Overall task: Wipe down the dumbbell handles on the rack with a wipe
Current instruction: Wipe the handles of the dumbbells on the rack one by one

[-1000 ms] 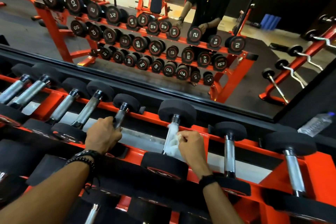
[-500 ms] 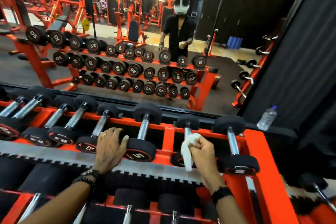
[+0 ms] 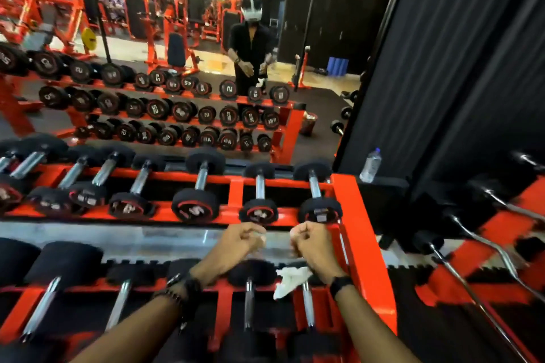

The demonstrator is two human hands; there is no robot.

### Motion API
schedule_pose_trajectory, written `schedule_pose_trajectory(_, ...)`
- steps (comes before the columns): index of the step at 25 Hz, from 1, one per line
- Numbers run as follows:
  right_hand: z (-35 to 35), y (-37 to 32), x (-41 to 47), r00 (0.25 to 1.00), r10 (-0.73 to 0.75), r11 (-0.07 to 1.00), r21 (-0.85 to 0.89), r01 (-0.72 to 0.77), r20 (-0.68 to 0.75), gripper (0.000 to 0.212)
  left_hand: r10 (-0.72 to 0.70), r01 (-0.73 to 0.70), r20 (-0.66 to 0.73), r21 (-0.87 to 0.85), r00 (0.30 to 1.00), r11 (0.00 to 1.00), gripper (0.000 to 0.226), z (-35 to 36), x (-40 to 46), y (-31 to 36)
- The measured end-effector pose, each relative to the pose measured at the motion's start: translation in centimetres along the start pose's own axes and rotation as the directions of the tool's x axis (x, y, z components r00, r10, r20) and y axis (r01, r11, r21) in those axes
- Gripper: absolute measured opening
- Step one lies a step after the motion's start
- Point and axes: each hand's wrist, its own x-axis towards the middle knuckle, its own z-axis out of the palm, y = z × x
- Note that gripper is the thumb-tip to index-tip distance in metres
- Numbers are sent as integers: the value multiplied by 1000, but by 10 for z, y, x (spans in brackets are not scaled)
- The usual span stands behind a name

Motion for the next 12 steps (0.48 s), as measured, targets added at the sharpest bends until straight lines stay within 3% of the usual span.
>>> schedule_pose_trajectory(1,6,42,-24,989,96,991,-103,-84,112,22,-82,80,39,55,996,995,28,12,-14,-19)
schedule_pose_trajectory(2,13,86,-52,958,199,980,-73,-188,207,15,-131,121,74,123,989,985,36,27,-32,-41)
schedule_pose_trajectory(3,17,126,-71,940,259,965,-113,-239,222,13,-135,112,87,223,987,968,38,37,-46,-61)
schedule_pose_trajectory(6,23,191,-88,976,152,986,-91,-139,158,40,-186,127,138,352,973,927,26,62,-86,-92)
schedule_pose_trajectory(9,8,183,-87,984,110,992,-81,-100,142,45,-215,170,67,407,974,897,23,79,-99,-102)
schedule_pose_trajectory(12,-8,187,-92,983,82,994,-88,-69,162,47,-301,294,-34,354,953,888,26,108,-113,-109)
